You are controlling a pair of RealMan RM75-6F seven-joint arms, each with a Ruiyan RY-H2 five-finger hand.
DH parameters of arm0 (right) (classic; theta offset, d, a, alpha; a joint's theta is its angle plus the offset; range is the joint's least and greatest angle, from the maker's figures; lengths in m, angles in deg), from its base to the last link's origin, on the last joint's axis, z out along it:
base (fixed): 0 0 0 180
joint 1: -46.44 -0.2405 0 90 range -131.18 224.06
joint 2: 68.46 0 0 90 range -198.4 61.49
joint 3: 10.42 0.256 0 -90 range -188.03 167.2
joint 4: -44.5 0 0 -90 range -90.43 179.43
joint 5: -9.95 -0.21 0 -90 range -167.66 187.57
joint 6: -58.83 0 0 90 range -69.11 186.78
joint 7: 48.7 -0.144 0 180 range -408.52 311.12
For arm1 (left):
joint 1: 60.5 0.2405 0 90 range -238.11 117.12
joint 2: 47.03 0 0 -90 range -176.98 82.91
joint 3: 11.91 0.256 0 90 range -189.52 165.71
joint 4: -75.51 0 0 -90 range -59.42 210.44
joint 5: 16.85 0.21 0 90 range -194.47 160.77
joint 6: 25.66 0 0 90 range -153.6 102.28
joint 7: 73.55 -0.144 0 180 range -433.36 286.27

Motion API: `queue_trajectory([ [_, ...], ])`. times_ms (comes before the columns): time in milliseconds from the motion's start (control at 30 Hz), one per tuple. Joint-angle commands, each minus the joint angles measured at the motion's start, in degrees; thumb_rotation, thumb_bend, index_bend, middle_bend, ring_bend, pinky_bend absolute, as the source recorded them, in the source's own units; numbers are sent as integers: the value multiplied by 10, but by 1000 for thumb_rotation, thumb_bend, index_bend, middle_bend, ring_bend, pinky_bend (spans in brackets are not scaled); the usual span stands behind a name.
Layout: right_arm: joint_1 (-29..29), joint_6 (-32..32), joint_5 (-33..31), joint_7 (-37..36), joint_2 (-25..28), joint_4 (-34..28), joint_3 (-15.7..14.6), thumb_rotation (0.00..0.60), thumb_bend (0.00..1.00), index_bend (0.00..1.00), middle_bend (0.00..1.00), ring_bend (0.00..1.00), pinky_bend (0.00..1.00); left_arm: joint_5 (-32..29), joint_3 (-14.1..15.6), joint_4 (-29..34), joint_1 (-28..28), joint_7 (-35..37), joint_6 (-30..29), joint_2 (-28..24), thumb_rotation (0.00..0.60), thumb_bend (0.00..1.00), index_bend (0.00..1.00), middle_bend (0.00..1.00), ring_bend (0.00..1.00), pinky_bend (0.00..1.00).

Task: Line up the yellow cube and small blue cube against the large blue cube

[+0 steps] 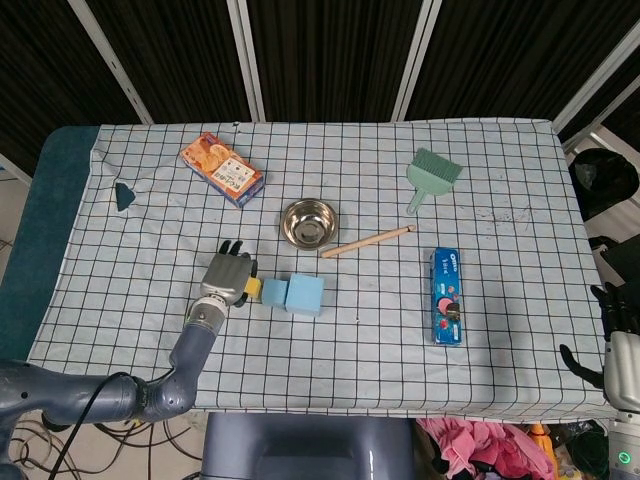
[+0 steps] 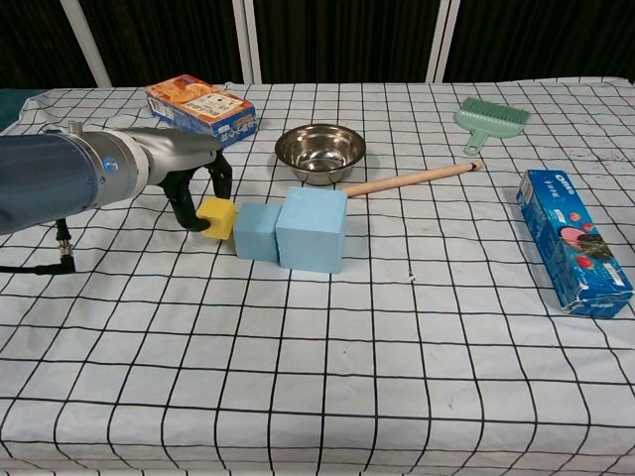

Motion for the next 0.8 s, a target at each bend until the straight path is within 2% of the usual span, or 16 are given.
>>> queue_trajectory([
  [33, 0, 0, 1, 0, 0, 0, -1, 600, 191, 102, 48, 192, 119, -4, -2, -2, -1, -2, -8, 5, 600, 361, 473, 269, 0, 0],
  [800, 0, -1, 1, -2, 1, 0, 0, 600, 191, 102, 49, 192, 118, -26, -13, -27, -11, -15, -12, 37, 600, 362, 473, 268, 0, 0],
])
